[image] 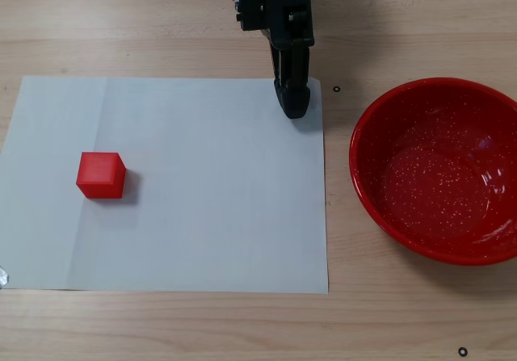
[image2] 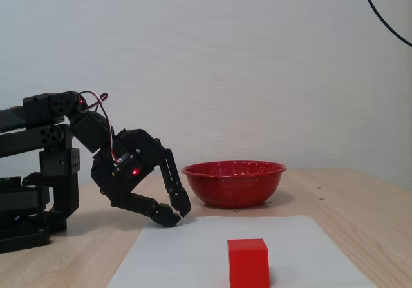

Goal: Grasp the red cube and put it in the red bowl.

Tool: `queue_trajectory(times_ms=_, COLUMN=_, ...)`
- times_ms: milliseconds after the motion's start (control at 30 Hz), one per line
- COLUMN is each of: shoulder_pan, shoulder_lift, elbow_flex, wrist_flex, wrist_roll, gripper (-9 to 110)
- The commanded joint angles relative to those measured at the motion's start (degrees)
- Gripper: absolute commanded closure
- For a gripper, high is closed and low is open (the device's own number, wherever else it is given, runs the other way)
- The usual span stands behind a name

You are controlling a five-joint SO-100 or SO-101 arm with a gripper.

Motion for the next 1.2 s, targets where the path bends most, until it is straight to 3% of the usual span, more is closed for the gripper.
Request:
queue_trajectory(times_ms=0, shoulder_pan=-0.6, shoulder_lift=-0.5, elbow_flex=0.3, wrist_flex=1.1, wrist_roll=1.0, gripper=101)
queue_trajectory(times_ms=1167, shoulder_pan=-1.7, shoulder_lift=-7.6, elbow_flex=-3.5, wrist_flex=-0.6, wrist_roll=3.1, gripper=101)
